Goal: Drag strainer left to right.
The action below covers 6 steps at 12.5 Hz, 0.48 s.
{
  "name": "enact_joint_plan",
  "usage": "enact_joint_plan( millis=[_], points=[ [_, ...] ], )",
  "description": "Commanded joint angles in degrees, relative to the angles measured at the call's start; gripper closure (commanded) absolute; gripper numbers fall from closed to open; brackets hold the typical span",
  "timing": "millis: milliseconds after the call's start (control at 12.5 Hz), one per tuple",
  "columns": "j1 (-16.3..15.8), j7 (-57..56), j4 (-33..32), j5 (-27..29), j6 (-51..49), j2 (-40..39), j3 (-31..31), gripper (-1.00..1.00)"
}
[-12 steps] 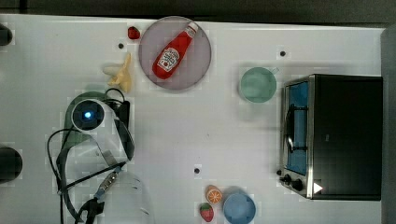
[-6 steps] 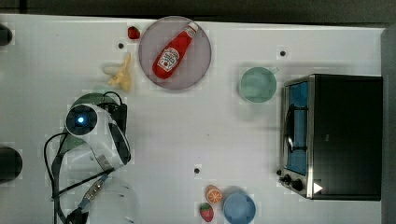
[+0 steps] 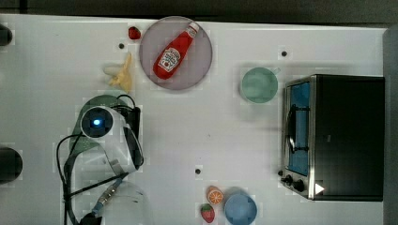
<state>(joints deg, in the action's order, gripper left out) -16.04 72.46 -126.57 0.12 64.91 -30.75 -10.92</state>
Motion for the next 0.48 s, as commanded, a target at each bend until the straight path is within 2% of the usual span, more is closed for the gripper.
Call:
enact_joint_plan(
  millis=[80, 480],
  points=[
    [5.08, -7.13, -3.7, -0.76, -0.6, 4.0, 1.74, -1.0],
    [9.43, -15.76, -6.2, -0.75, -0.47, 6.46, 3.84, -1.0]
  ],
)
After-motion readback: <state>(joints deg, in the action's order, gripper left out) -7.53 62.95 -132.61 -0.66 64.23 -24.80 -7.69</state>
